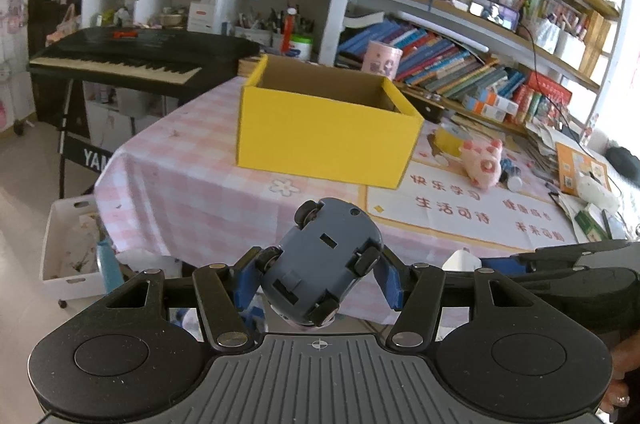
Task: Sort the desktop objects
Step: 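Carry the toy car and charger plug with both tools over the yellow box, then lower both tools into the yellow box and open them to release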
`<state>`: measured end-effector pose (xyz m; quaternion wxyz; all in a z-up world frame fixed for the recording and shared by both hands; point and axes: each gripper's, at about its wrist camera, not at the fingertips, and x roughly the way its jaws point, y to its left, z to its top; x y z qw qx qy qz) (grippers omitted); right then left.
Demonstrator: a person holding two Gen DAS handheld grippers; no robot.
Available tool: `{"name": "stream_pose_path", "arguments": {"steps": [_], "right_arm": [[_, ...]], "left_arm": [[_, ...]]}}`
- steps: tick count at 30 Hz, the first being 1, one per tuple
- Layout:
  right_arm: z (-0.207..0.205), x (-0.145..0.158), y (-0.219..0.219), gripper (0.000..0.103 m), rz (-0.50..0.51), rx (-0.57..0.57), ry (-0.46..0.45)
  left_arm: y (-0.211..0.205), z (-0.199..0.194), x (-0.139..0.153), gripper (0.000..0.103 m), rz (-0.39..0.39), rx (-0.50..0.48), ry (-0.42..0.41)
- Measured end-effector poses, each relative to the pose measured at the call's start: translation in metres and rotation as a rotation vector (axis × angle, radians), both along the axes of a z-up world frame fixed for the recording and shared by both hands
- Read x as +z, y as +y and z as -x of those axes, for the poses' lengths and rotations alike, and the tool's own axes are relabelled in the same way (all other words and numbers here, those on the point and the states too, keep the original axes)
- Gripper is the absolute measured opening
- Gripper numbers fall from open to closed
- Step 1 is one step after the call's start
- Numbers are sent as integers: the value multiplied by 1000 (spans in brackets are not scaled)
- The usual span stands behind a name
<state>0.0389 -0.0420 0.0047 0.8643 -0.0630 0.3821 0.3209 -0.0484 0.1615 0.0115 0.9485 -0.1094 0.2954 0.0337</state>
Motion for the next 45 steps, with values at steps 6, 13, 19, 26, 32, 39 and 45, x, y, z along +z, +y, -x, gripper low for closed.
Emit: {"name": "stream_pose_path", "arguments": {"steps": [6, 13, 19, 26, 32, 39, 45], "right_arm": [[-4, 3, 14, 35, 3, 25, -23], [-19, 7, 30, 35, -6, 44, -31], [-45, 22, 45, 35, -30, 58, -74], [-95, 51, 59, 35, -53, 52, -164], [-155, 69, 65, 35, -28, 63, -231], [-234, 65, 90, 35, 48, 120, -293], [-287, 33, 117, 35, 200, 224, -347]], "left_arm": [[9, -2, 2, 58, -6, 16, -8], [18, -12, 7, 59, -13, 31, -16], [25, -38, 21, 58, -21, 29, -63], [30, -90, 41, 59, -54, 11, -119], [35, -143, 54, 59, -84, 10, -155], [41, -215, 55, 59, -138, 22, -141], [42, -280, 34, 59, -218, 25, -53]]}}
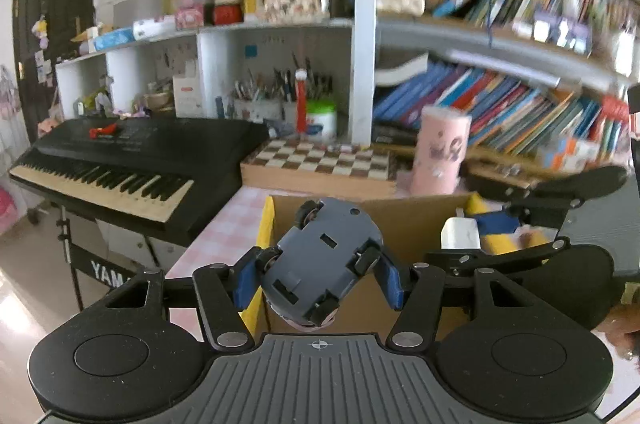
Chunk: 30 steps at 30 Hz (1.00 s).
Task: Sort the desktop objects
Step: 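Lower both tools into the yellow box and open them to release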
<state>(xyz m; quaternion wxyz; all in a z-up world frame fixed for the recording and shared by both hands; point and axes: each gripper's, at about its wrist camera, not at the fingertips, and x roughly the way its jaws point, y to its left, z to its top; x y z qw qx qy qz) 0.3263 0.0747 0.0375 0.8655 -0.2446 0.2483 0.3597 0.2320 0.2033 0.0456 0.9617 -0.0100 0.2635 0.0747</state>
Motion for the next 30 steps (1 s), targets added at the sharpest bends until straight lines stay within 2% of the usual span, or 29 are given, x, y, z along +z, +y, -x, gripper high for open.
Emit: {"name": "stream_pose_path", "arguments": {"steps": [5, 10, 14, 16, 20, 22, 24, 27, 28, 30], "right_arm": [[-27, -25, 20, 35, 110, 89, 4], [-41, -45, 37, 35, 262, 208, 9], [-49, -53, 49, 35, 352, 253, 54], [-51, -58, 52, 35, 387, 279, 99], [-47, -63, 55, 35, 432, 338, 119], [-44, -64, 54, 35, 445, 362, 114], [-41, -66, 53, 35, 460, 386, 95], [-44, -76, 47, 35, 531, 394, 4], [-48, -74, 47, 35, 514, 390, 22], [-46, -74, 46, 35, 515, 408, 15]], "left_arm": [[-5, -46, -17, 59, -48, -18, 85], [-10, -79, -35, 59, -98, -36, 193], [-13, -94, -44, 60, -114, -32, 281], [-12, -96, -45, 61, -109, -29, 292], [-7, -100, -48, 62, -94, -1, 341], [-8, -99, -50, 70, -98, -19, 350], [-11, -98, -51, 72, -113, -18, 374], [-19, -98, -54, 78, -157, -12, 410], [-20, -98, -54, 83, -148, -11, 414], [-23, -95, -54, 84, -133, 8, 419]]}}
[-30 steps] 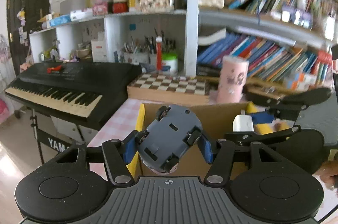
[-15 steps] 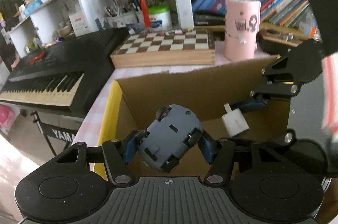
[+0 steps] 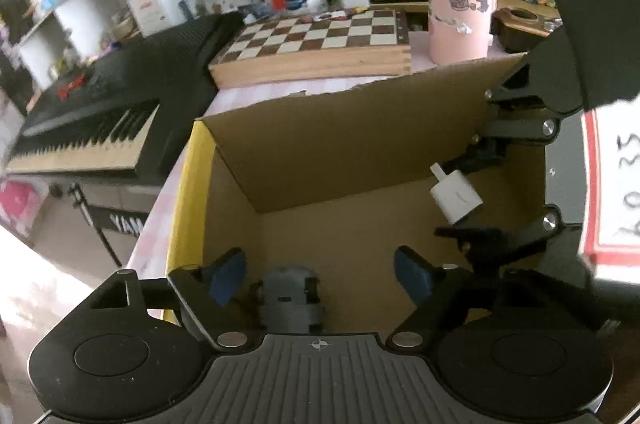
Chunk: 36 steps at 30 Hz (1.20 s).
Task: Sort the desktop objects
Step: 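Lower both tools into the yellow box and open them to release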
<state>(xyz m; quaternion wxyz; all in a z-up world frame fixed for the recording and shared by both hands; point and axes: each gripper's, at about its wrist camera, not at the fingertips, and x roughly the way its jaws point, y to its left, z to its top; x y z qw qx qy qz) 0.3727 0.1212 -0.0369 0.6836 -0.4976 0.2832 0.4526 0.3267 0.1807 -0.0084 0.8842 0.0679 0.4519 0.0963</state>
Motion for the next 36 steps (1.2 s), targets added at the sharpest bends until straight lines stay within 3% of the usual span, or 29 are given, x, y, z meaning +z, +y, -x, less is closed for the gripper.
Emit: {"name": "stream_pose_path", "arguments": {"steps": [4, 6, 8, 9, 20, 27, 36], "right_arm": [[4, -2, 0, 38, 18, 50, -22], [6, 1, -1, 48, 0, 60, -28], [7, 7, -5, 65, -42, 56, -26], [8, 11, -7, 66, -71, 49, -28], [35, 77, -53, 66, -466, -162, -20], [77, 112, -95, 71, -721, -309, -93], [134, 124, -134, 76, -911, -542, -139]], "left_arm": [[-3, 8, 1, 84, 14, 21, -11], [1, 11, 3, 84, 40, 28, -43], [7, 16, 8, 85, 81, 43, -84], [8, 20, 12, 85, 92, 45, -109], [2, 82, 62, 93, 75, 58, -391], [0, 133, 83, 94, 69, 104, -526], [-6, 194, 94, 97, 86, 174, -684]]}}
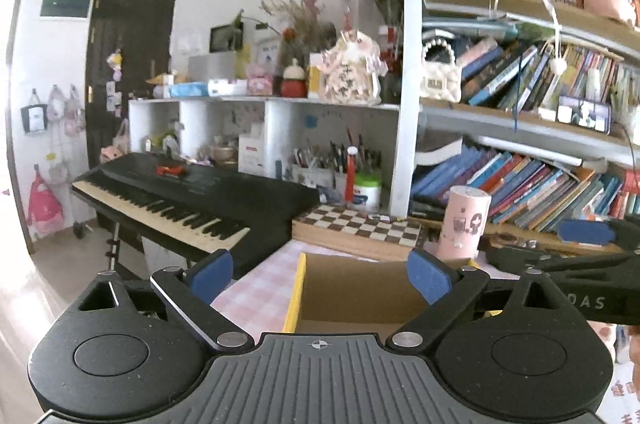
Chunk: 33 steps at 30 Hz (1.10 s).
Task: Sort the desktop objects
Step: 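Lower both tools into the yellow box and open them to release, then withdraw both open tools from the box back toward the table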
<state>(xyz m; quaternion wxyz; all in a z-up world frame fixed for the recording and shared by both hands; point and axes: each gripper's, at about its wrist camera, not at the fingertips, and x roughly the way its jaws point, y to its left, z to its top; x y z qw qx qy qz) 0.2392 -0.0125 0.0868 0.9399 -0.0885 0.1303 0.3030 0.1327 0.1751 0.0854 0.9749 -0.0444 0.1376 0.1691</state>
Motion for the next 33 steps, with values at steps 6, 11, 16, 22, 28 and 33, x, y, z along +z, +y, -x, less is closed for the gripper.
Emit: {"name": "stream_pose_path", "arguments": {"steps": [6, 11, 16, 22, 28, 33], "right_arm": [[40, -6, -18, 77, -35, -73, 4], [70, -15, -24, 77, -24, -93, 25], [104, -29, -23, 77, -1, -88, 51], [141, -45, -18, 79, 38, -73, 98], [173, -62, -18, 79, 85, -37, 163], [193, -72, -17, 79, 118, -32, 204]], "left_arm": [[-6, 37, -4, 98, 20, 1, -26], [-12, 64, -13, 98, 17, -19, -10], [-12, 91, -25, 98, 33, -10, 38], [-14, 122, -38, 98, 32, -9, 85], [-14, 143, -51, 98, 66, -11, 163], [-17, 152, -61, 98, 80, -27, 223]]}}
